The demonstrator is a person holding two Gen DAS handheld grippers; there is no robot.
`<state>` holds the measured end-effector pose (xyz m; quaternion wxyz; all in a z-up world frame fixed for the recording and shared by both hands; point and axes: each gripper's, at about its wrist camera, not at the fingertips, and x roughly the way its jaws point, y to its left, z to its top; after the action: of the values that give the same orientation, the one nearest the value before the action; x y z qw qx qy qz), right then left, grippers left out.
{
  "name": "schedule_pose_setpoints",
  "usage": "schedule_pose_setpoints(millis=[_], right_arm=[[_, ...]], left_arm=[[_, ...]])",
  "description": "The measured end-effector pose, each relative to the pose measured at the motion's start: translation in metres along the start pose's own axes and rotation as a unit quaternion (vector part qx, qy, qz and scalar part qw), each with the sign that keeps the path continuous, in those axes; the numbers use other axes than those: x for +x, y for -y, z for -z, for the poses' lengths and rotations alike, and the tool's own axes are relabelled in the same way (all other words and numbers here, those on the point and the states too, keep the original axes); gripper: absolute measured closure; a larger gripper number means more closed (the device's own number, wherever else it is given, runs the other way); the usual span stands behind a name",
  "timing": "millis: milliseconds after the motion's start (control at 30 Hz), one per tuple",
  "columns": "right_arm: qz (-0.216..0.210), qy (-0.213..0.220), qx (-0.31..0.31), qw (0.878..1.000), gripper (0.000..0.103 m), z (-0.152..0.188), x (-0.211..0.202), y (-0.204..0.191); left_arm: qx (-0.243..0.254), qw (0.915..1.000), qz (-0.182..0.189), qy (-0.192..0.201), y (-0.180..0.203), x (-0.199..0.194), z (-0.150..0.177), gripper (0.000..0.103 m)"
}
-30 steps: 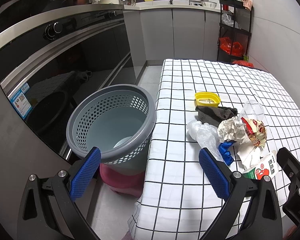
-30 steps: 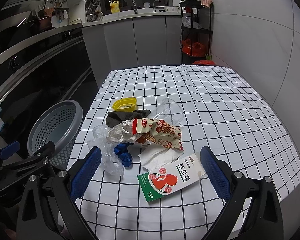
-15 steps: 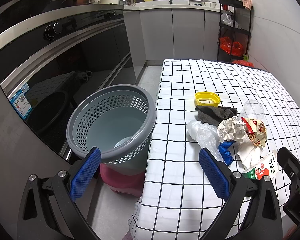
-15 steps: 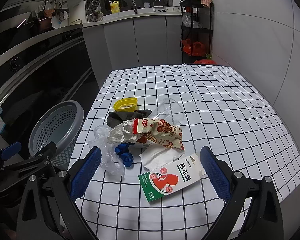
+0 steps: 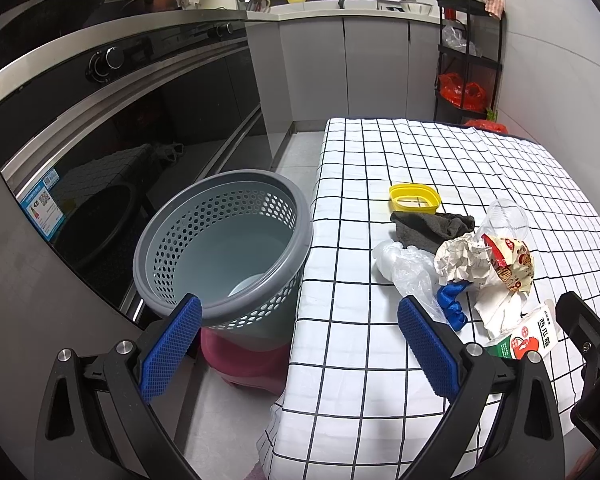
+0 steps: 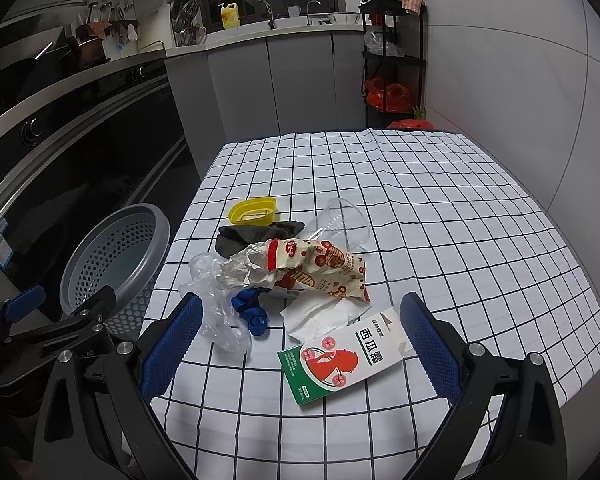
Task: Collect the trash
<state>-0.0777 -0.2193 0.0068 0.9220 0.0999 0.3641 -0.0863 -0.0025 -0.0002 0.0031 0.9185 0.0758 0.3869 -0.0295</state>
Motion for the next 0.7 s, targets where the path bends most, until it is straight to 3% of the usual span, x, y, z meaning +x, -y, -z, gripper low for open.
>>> schedule_pose_setpoints(millis=[700], right_arm=[[-0.003, -0.001, 0.001, 1.000, 0.008, -0.0019, -0.0004, 0.0008]], left_arm=[[0.000, 1.0000, 0.000, 0.000, 0.0008, 0.0003, 0.0002, 0.006]])
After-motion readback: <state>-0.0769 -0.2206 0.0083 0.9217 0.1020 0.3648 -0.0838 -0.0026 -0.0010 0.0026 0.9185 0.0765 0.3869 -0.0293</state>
